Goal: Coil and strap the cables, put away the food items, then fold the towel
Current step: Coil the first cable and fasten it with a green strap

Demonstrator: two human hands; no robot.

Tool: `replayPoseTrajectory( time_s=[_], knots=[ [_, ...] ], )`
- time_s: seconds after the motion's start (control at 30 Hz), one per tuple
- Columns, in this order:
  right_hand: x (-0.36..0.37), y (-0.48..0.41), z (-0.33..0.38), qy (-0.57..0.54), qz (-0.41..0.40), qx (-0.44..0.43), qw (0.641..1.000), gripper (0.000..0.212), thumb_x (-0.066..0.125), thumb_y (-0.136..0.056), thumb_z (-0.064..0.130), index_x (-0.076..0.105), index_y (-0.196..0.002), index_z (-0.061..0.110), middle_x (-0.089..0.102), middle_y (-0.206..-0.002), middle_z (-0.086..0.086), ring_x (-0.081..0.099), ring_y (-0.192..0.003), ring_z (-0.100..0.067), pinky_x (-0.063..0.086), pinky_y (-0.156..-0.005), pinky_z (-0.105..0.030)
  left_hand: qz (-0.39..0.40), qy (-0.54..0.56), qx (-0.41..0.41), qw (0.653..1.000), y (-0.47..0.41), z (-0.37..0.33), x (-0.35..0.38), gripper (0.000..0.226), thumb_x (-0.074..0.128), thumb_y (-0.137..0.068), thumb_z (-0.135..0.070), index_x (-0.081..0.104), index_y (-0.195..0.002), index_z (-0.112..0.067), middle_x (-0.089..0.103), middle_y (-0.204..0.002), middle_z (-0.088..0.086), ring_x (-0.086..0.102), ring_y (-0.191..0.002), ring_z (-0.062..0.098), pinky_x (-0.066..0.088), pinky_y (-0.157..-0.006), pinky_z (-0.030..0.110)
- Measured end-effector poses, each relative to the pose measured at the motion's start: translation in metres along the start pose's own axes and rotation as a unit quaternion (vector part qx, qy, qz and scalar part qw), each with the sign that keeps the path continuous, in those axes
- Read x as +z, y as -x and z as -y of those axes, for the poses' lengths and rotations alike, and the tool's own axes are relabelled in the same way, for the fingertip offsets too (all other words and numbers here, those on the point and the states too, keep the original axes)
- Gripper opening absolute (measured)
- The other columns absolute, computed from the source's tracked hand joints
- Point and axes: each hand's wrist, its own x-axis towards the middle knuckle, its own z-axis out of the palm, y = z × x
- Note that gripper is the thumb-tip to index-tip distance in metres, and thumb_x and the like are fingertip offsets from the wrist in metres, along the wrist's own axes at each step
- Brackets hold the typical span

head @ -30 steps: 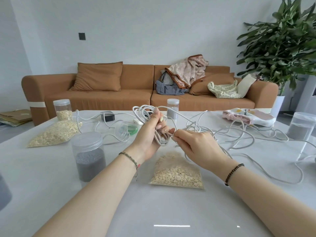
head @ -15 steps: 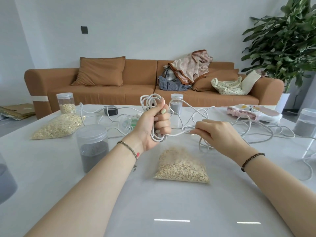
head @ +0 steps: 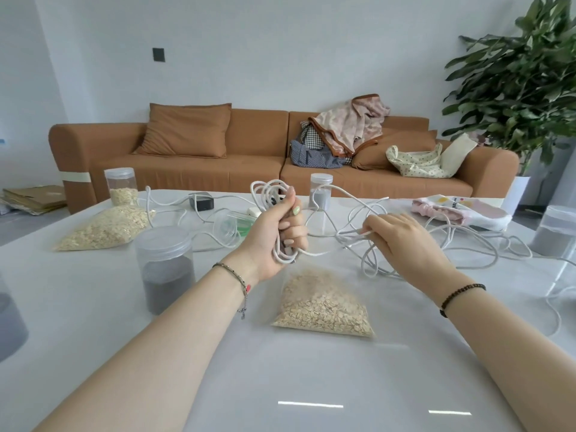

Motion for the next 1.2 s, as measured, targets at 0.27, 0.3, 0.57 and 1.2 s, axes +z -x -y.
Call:
replayPoseTrajectory(
  time_s=[0.27,0.3,0.57,1.2],
  knots=[
    [-0.012,-0.008,0.061,-0.017,0.036,-0.097,0.994,0.016,0.057,-0.072,0.028,0.047,-0.064,0.019,0.042,-0.070,0.007,0.039,-0.073,-0.019,0.037,-0.072,-0.032,-0.123,-0.014,0.094,0.988,-0.008,0.004,-0.007,0.035,0.051,-0.103,-0.039,0.043,-0.074,-0.021,0.032,-0.052,-0.007,0.027,-0.041,0.006,0.030,-0.045,0.017],
    [-0.013,-0.008,0.065,-0.027,0.041,-0.099,0.994,0.020,0.058,-0.069,0.030,0.044,-0.061,0.019,0.040,-0.070,0.007,0.037,-0.073,-0.019,0.035,-0.072,-0.032,-0.126,-0.009,0.089,0.988,-0.008,0.005,-0.006,0.032,0.053,-0.103,-0.037,0.046,-0.076,-0.021,0.033,-0.052,-0.007,0.027,-0.042,0.006,0.031,-0.045,0.017],
    [-0.013,-0.012,0.063,-0.119,-0.040,-0.023,0.992,0.027,0.044,-0.102,0.031,0.048,-0.080,0.017,0.045,-0.083,0.005,0.040,-0.078,-0.020,0.039,-0.075,-0.037,-0.115,-0.062,0.023,0.991,-0.001,0.005,-0.003,0.029,0.059,-0.100,-0.034,0.050,-0.078,-0.018,0.050,-0.066,-0.004,0.056,-0.064,0.009,0.054,-0.065,0.022],
    [-0.010,-0.009,0.055,-0.192,-0.066,0.005,0.979,0.029,0.040,-0.106,0.027,0.056,-0.088,0.011,0.051,-0.085,0.003,0.048,-0.078,-0.019,0.043,-0.074,-0.034,0.006,-0.272,-0.067,0.960,0.009,0.037,0.032,0.025,0.045,-0.107,-0.021,0.053,-0.084,-0.014,0.049,-0.066,0.000,0.046,-0.054,0.013,0.048,-0.055,0.026]
  ],
)
